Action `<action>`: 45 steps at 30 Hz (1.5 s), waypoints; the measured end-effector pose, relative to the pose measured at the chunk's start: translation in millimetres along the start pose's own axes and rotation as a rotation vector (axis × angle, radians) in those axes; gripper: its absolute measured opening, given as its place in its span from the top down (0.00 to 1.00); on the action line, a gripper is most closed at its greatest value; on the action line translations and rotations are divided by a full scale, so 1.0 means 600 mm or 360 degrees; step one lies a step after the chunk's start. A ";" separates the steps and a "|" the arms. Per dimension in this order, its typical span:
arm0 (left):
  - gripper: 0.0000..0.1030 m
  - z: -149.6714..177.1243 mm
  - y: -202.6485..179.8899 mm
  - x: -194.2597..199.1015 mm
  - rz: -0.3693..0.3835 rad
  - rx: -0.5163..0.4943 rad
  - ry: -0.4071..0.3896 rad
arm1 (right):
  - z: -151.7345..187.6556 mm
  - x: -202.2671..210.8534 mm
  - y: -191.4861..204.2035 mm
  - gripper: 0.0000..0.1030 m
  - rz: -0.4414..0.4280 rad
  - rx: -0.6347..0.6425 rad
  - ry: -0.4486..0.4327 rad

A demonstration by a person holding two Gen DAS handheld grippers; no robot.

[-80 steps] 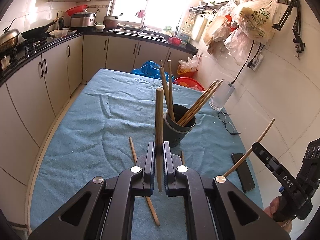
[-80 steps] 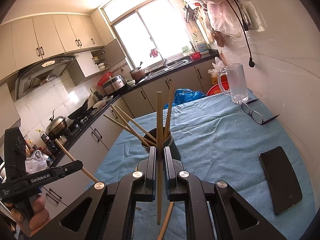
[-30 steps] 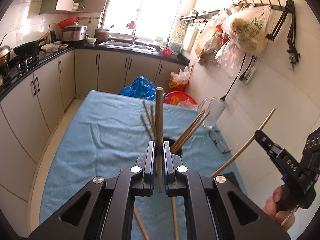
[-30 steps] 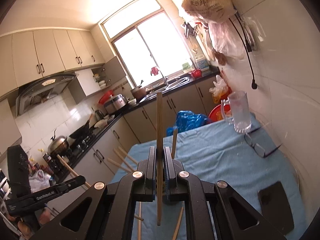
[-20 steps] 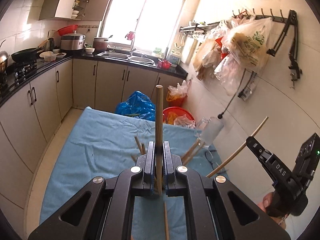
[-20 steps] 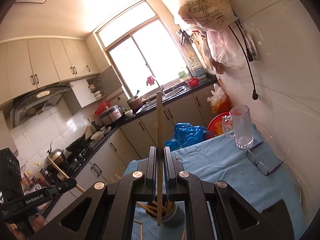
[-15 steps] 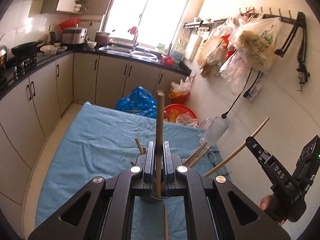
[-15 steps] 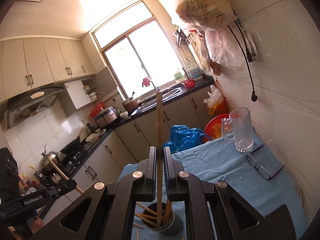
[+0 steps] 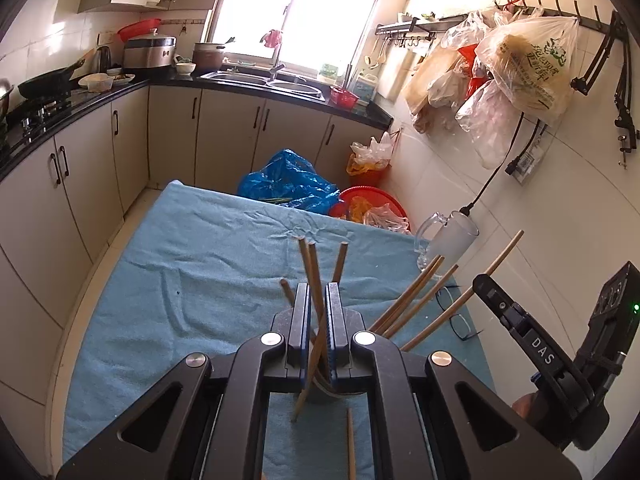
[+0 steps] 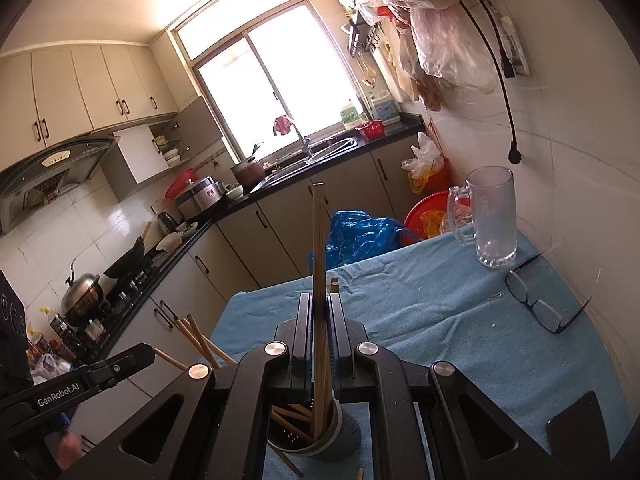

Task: Organize utensils
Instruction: 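Lower both chopsticks into the black cup and open both tools, then withdraw both open tools from the cup back over the last loose chopsticks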

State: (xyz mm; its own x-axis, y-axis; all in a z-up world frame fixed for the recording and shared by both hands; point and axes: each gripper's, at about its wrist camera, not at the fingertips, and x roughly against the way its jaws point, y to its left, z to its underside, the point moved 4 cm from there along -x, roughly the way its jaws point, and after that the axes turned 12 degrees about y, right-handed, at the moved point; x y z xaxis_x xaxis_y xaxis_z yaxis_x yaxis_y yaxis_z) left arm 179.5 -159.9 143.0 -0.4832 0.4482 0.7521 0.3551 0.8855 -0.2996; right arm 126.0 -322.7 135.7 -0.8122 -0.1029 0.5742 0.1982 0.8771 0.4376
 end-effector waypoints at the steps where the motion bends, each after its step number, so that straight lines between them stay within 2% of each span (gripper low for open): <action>1: 0.94 0.003 0.003 0.000 -0.0002 -0.0007 0.0005 | 0.001 -0.003 0.001 0.93 -0.0002 0.0006 0.0010; 6: 0.94 0.032 0.020 0.001 0.0014 -0.0021 0.0039 | 0.014 -0.030 0.003 0.92 -0.0010 0.0026 0.0107; 11: 0.80 0.052 0.032 -0.009 -0.0007 -0.0043 0.0068 | 0.028 -0.041 0.007 0.90 -0.0067 0.0054 0.0195; 16: 0.80 0.074 0.043 -0.043 0.0011 -0.0035 0.0171 | 0.032 -0.017 0.012 0.86 -0.0052 0.0092 0.0152; 22: 0.80 0.110 0.056 -0.064 0.0034 0.0001 0.0231 | 0.028 0.041 0.041 0.83 -0.0094 0.0148 0.0037; 24: 0.80 0.119 0.061 -0.070 0.0029 0.0007 0.0249 | 0.024 0.061 0.065 0.75 -0.0094 0.0204 -0.0019; 26: 0.80 0.127 0.066 -0.073 0.0028 0.0014 0.0265 | 0.021 0.066 0.095 0.67 -0.0145 0.0269 -0.0017; 28: 0.80 0.136 0.072 -0.075 0.0032 0.0018 0.0278 | 0.024 0.057 0.117 0.67 -0.0174 0.0311 0.0017; 30: 0.80 0.143 0.078 -0.075 0.0028 0.0026 0.0284 | 0.027 0.026 0.142 0.67 -0.0238 0.0331 0.0109; 35: 0.80 0.162 0.095 -0.084 0.0024 0.0041 0.0321 | 0.025 -0.057 0.149 0.67 -0.0323 0.0239 0.0299; 40: 0.80 0.174 0.111 -0.088 0.0029 0.0052 0.0336 | 0.020 -0.116 0.148 0.67 -0.0315 0.0229 0.0396; 45: 0.80 0.175 0.121 -0.087 0.0043 0.0073 0.0336 | 0.020 -0.150 0.154 0.72 -0.0262 0.0229 0.0430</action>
State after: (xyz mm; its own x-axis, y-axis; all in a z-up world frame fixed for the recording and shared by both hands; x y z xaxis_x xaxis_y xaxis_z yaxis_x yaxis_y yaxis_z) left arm 146.2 -106.1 20.2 -0.2940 0.4404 0.8483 0.3264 0.8804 -0.3439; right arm 210.5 -226.8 116.2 -0.6485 -0.3520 0.6749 -0.0184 0.8936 0.4484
